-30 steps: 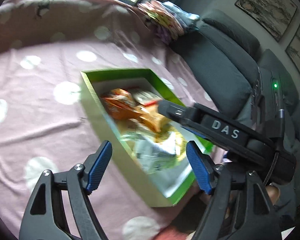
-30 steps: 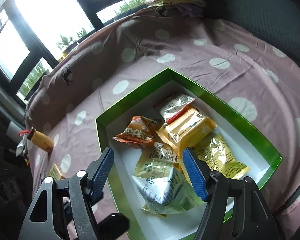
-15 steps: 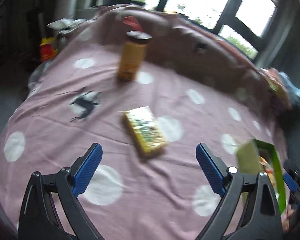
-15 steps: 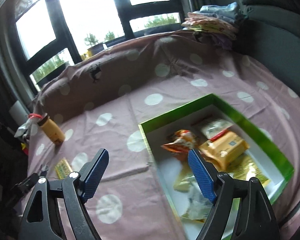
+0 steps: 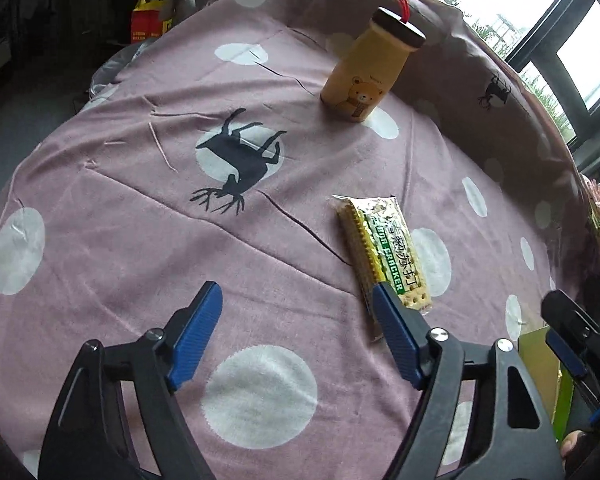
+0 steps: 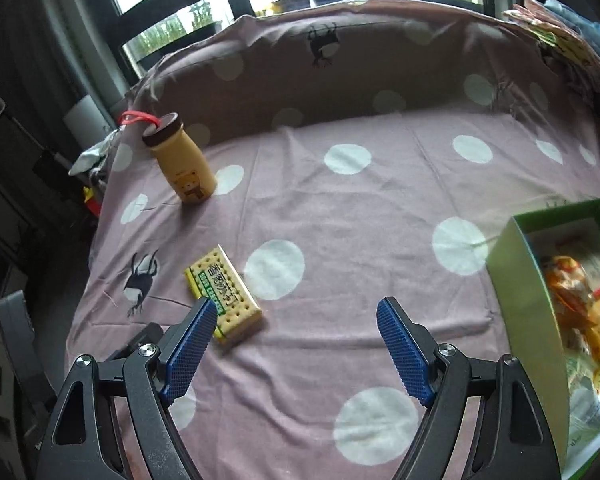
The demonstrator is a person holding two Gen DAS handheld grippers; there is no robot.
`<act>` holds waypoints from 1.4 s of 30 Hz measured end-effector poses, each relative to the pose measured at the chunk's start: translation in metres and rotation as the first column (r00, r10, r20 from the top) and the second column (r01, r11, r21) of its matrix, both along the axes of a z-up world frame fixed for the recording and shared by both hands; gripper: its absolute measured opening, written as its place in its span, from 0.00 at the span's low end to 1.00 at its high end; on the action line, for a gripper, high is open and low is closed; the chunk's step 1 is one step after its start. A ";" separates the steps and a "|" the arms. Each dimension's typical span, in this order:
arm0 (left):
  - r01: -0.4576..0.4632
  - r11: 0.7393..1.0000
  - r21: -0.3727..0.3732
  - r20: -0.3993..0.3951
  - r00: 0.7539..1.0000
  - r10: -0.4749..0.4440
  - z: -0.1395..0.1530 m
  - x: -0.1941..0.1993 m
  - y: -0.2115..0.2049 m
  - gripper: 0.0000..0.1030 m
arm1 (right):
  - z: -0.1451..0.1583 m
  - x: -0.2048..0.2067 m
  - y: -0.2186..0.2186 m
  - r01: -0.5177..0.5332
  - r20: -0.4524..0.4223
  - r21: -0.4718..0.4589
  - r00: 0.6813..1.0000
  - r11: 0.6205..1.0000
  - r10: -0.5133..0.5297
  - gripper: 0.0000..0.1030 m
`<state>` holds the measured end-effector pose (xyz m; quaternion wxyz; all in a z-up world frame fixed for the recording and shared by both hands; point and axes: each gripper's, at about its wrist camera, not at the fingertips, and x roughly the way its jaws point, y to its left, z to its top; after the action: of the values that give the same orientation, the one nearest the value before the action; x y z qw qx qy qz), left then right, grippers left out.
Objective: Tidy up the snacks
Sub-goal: 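Close the right gripper on the soda cracker pack and lift it, then carry the cracker pack with the right gripper into the green box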
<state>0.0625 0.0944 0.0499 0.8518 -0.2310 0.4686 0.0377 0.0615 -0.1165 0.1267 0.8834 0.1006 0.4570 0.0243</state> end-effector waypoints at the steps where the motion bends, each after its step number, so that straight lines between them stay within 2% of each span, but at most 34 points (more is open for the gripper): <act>1: -0.001 1.000 -0.019 -0.003 1.000 0.001 -0.002 0.003 0.000 0.73 | -0.002 0.008 0.004 -0.008 -0.006 -0.002 1.000 1.000 0.008 0.80; 3: 0.014 0.999 -0.039 -0.012 1.000 -0.015 -0.005 0.010 -0.002 0.70 | -0.006 0.021 0.010 -0.032 -0.005 0.022 0.999 0.999 0.032 0.80; 6: 0.036 0.998 -0.045 -0.031 0.999 -0.038 -0.011 0.017 -0.007 0.64 | -0.017 0.045 0.015 -0.063 -0.029 0.107 0.997 0.992 0.067 0.80; 7: 0.037 0.998 -0.053 -0.041 0.998 -0.039 -0.013 0.019 -0.009 0.57 | -0.022 0.052 0.017 -0.073 -0.041 0.138 0.996 0.988 0.079 0.79; 8: 0.043 0.997 -0.063 -0.050 0.998 -0.046 -0.016 0.022 -0.011 0.52 | -0.027 0.059 0.019 -0.080 -0.055 0.161 0.994 0.984 0.090 0.74; 10: 0.055 0.996 -0.074 -0.049 0.997 -0.058 -0.019 0.027 -0.014 0.51 | -0.039 0.073 0.025 -0.096 -0.095 0.197 0.989 0.976 0.116 0.67; 12: 0.056 0.996 -0.076 -0.040 0.997 -0.059 -0.020 0.029 -0.015 0.46 | -0.054 0.086 0.032 -0.111 -0.143 0.228 0.979 0.967 0.146 0.60; 15: 0.057 0.992 -0.110 -0.042 0.997 -0.062 -0.022 0.033 -0.014 0.38 | -0.074 0.096 0.042 -0.130 -0.191 0.262 0.964 0.956 0.183 0.56; 19: 0.069 0.978 -0.199 -0.034 0.996 -0.077 -0.027 0.035 -0.011 0.18 | -0.096 0.101 0.050 -0.153 -0.224 0.318 0.947 0.936 0.231 0.53; 22: 0.080 0.968 -0.239 -0.022 0.996 -0.088 -0.027 0.035 -0.010 0.07 | -0.096 0.098 0.051 -0.168 -0.198 0.292 0.952 0.941 0.231 0.47; 24: 0.101 0.965 -0.241 -0.008 0.994 -0.106 -0.024 0.034 -0.013 0.06 | -0.095 0.096 0.050 -0.175 -0.190 0.276 0.954 0.945 0.232 0.42; 26: 0.134 0.957 -0.257 -0.006 0.990 -0.140 -0.023 0.033 -0.019 0.09 | -0.095 0.093 0.047 -0.175 -0.183 0.294 0.954 0.940 0.235 0.42; 29: 0.166 0.973 -0.163 0.006 0.986 -0.168 -0.016 0.031 -0.031 0.08 | -0.095 0.087 0.043 -0.173 -0.180 0.319 0.954 0.932 0.239 0.42; 33: 0.194 0.971 -0.137 0.031 0.981 -0.191 -0.009 0.029 -0.037 0.08 | -0.090 0.076 0.038 -0.151 -0.177 0.327 0.960 0.933 0.218 0.42; 37: 0.250 0.961 -0.119 0.096 0.966 -0.240 0.010 0.019 -0.048 0.09 | -0.068 0.061 0.028 -0.140 -0.132 0.319 0.973 0.937 0.190 0.42; 42: 0.330 0.939 -0.098 0.183 0.933 -0.308 0.037 0.000 -0.067 0.10 | -0.032 0.033 0.006 -0.109 -0.035 0.295 0.992 0.949 0.124 0.42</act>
<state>0.0629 0.0272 0.0872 0.8659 -0.2078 0.4293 -0.1504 0.0946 -0.1102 0.0946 0.8434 0.2036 0.4769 0.1410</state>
